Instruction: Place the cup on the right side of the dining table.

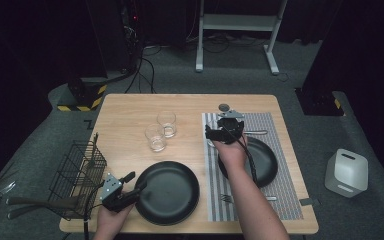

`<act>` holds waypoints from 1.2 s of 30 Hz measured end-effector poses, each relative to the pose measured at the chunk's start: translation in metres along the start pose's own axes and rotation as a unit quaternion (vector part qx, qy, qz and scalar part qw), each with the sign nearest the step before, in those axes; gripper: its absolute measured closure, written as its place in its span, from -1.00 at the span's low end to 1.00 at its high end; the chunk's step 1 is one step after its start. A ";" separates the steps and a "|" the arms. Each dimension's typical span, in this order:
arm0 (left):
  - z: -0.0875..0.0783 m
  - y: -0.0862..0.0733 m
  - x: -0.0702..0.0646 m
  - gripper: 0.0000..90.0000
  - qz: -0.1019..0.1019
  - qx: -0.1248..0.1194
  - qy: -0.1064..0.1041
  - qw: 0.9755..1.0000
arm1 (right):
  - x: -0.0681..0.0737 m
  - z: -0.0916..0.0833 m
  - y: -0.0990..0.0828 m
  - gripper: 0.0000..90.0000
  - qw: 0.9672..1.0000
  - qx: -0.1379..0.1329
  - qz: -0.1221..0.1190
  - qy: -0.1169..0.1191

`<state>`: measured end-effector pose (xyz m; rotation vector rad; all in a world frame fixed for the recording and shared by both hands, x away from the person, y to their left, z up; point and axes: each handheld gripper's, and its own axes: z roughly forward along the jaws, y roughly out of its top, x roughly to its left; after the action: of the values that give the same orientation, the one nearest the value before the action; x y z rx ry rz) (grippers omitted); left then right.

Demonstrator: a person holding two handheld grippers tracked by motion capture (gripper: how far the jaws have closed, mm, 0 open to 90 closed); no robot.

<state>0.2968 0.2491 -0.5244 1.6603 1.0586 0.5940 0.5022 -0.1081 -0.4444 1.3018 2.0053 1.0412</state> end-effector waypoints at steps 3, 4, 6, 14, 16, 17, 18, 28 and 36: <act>0.000 0.000 0.000 -0.10 0.000 0.000 0.000 1.000 | 0.001 -0.001 -0.001 -0.79 1.000 0.000 -0.002 0.001; 0.000 0.000 0.000 -0.10 0.000 0.000 0.000 1.000 | 0.002 -0.002 -0.001 -0.79 1.000 -0.001 -0.002 0.001; 0.000 0.000 0.000 -0.10 0.000 0.001 -0.001 1.000 | 0.002 -0.003 -0.002 -0.79 1.000 -0.002 -0.003 0.001; 0.000 0.000 0.000 -0.11 0.002 0.002 0.000 1.000 | 0.004 -0.013 -0.010 -0.79 1.000 -0.013 -0.004 0.007; 0.001 0.000 0.000 -0.11 0.003 0.002 0.000 1.000 | 0.005 -0.016 -0.011 -0.79 1.000 -0.014 -0.004 0.009; 0.001 0.000 0.000 -0.11 0.003 0.002 0.001 1.000 | 0.006 -0.017 -0.012 -0.79 1.000 -0.017 -0.005 0.010; 0.001 0.000 -0.001 -0.11 0.001 0.002 0.001 1.000 | 0.007 -0.020 -0.013 -0.79 1.000 -0.020 -0.005 0.012; 0.001 0.000 -0.001 -0.12 0.001 0.003 0.000 1.000 | 0.019 -0.035 -0.025 -0.78 0.999 -0.036 -0.021 0.028; 0.000 0.000 -0.001 -0.14 0.001 0.001 0.001 1.000 | 0.040 -0.049 -0.037 -0.78 0.997 -0.046 -0.032 0.058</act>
<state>0.2967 0.2486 -0.5246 1.6634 1.0588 0.5969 0.4299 -0.0964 -0.4479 1.1455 2.0442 1.1870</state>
